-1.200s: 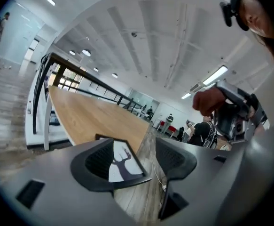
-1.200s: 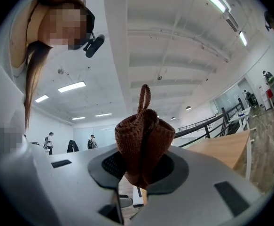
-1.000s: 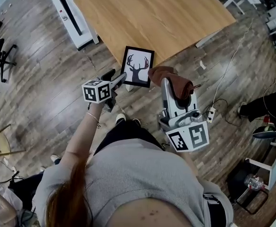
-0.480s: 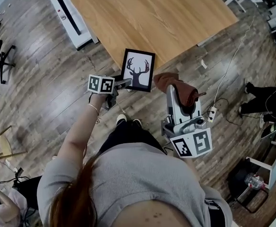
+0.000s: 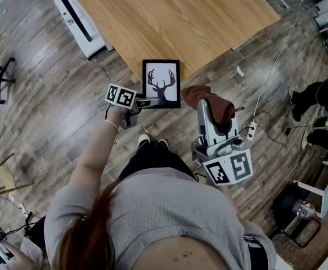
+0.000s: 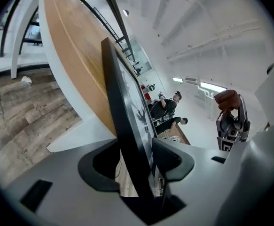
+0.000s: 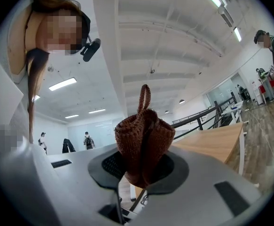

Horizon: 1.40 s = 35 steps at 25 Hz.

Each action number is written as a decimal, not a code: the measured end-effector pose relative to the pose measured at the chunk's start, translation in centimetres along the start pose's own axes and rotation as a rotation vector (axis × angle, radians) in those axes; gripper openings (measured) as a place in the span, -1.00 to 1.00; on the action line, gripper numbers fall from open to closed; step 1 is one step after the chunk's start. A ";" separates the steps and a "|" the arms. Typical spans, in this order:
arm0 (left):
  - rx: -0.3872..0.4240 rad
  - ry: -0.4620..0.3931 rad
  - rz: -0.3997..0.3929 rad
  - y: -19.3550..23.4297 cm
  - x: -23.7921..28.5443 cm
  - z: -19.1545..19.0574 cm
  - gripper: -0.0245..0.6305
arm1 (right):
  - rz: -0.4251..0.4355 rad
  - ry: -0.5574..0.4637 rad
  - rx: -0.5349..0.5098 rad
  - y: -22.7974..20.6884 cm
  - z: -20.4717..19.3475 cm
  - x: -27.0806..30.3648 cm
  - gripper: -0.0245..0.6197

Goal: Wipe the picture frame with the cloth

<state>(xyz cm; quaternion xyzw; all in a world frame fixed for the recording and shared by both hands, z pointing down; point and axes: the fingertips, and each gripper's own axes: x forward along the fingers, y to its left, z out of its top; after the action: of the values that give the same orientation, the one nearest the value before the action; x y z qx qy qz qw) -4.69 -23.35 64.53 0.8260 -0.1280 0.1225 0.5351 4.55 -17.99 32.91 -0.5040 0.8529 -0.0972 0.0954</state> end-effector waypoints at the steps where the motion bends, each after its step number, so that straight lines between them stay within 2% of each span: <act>1: -0.024 -0.010 -0.020 0.0 0.0 0.0 -0.26 | -0.001 -0.002 0.000 0.0 0.1 0.0 -0.62; 5: -0.161 -0.080 -0.123 0.2 -0.5 -0.1 -0.40 | -0.002 -0.006 -0.001 0.1 0.2 0.1 -0.62; 7: -0.195 -0.110 -0.154 0.2 -0.6 0.0 -0.46 | -0.002 -0.007 0.001 -0.1 0.2 0.2 -0.62; 16: -0.228 -0.185 -0.174 -0.3 -1.0 -0.9 -0.51 | 0.024 -0.005 0.003 0.4 0.5 0.1 -0.62; 18: -0.228 -0.194 -0.229 -1.3 -1.4 -1.1 -0.76 | 0.032 -0.008 0.003 0.2 0.7 0.3 -0.62; 20: -0.262 -0.224 -0.332 -3.3 -1.7 -0.9 -0.80 | 0.037 -0.006 0.004 -0.1 0.8 0.7 -0.62; 22: -0.267 -0.228 -0.364 -4.4 -1.9 -1.4 -0.81 | 0.045 -0.006 0.009 0.0 0.8 0.8 -0.62; 24: -0.230 -0.209 -0.325 -4.4 -2.2 -2.7 -0.83 | 0.058 -0.014 0.006 0.9 0.9 0.3 -0.62; 27: -0.182 -0.215 -0.334 -6.1 -2.7 -3.0 -0.86 | 0.075 -0.043 -0.004 2.2 1.5 -0.3 -0.62; 30: -0.031 -0.254 -0.347 -8.5 -3.3 -0.8 -0.86 | 0.089 -0.071 -0.008 3.0 2.5 0.0 -0.62; 33: 0.106 -0.289 -0.377 -12.6 -3.9 2.0 -0.86 | 0.108 -0.106 -0.039 4.0 4.0 -0.1 -0.62; 35: 0.230 -0.296 -0.371 -15.8 -4.2 4.5 -0.86 | 0.119 -0.139 -0.069 4.3 5.3 -0.2 -0.62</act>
<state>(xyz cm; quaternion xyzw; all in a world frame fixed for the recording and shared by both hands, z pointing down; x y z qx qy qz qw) -2.96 -20.87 47.85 0.8996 -0.0365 -0.0864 0.4266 2.38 -16.11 26.68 -0.4608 0.8755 -0.0269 0.1425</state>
